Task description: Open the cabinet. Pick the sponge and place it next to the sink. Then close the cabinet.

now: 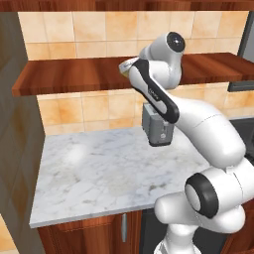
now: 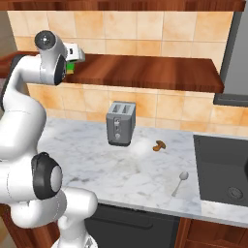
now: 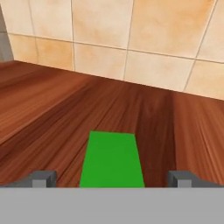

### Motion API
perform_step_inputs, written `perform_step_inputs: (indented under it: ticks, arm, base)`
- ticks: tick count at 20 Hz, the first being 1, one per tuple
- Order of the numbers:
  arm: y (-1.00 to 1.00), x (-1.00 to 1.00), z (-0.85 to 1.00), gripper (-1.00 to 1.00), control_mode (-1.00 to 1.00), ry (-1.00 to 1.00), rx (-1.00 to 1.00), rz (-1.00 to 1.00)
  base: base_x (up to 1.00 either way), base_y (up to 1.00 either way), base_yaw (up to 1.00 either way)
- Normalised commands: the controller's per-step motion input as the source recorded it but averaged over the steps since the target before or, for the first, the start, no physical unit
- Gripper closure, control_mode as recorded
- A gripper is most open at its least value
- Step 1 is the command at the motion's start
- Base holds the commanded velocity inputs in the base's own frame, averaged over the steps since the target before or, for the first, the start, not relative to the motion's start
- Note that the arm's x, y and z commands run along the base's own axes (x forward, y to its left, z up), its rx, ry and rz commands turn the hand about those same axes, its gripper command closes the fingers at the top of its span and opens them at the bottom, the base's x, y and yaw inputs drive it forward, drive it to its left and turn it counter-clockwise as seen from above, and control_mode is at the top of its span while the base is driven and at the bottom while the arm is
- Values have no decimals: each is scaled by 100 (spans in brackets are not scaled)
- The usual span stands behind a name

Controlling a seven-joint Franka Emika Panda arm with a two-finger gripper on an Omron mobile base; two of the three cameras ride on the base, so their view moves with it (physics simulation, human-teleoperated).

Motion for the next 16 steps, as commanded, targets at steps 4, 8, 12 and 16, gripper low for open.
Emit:
perform_step_inputs:
  ticks: [4, 8, 12, 16]
  arm:
    - [0, 35, -5, -100, -100, 12, 0, 0]
    - [2, 34, -11, -100, -100, 13, 0, 0]
    - [2, 39, -12, -100, -100, 6, 1, 0]
    - [6, 41, -17, -100, -100, 8, 1, 0]
  base:
    - [0, 0, 0]
    - [0, 0, 0]
    - [0, 0, 0]
    - [0, 0, 0]
